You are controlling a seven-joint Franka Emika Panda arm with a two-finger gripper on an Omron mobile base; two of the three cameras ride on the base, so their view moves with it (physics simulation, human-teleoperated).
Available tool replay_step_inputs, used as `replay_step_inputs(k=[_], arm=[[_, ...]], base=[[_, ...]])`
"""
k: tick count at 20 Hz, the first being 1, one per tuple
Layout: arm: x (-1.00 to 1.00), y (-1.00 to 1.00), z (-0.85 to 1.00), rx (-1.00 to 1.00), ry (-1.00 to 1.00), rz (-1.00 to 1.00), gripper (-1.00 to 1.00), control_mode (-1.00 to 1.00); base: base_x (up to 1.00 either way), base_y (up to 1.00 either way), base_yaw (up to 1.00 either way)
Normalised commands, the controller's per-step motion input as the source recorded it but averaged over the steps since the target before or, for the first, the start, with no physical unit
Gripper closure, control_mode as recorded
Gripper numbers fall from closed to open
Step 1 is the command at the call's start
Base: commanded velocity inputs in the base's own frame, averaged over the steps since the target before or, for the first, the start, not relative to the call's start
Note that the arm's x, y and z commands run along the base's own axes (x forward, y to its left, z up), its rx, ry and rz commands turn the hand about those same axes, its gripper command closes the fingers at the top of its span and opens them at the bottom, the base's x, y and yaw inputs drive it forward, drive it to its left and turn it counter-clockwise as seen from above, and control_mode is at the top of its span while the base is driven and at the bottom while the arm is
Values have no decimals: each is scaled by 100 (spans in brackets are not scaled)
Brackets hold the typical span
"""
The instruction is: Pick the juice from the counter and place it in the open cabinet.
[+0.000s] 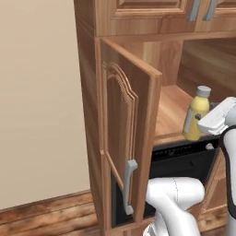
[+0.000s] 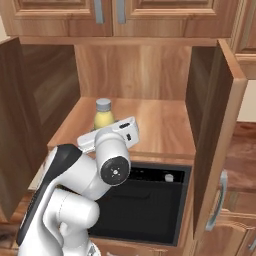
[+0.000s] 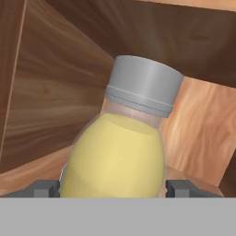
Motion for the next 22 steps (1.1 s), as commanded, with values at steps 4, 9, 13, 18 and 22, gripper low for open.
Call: replay_step_inputs(k=[4,9,13,18,22], arm=[[0,0,0,0,0,0,100,100],[0,0,0,0,0,0,100,100],[30,0,-22,0,0,0,100,-100],[62,0,-39,0,0,0,100,-100],[81,0,-40,0,0,0,100,-100]], base=[[35,-8,0],[16,-1,0],[6,0,0],[0,0,0],[0,0,0]])
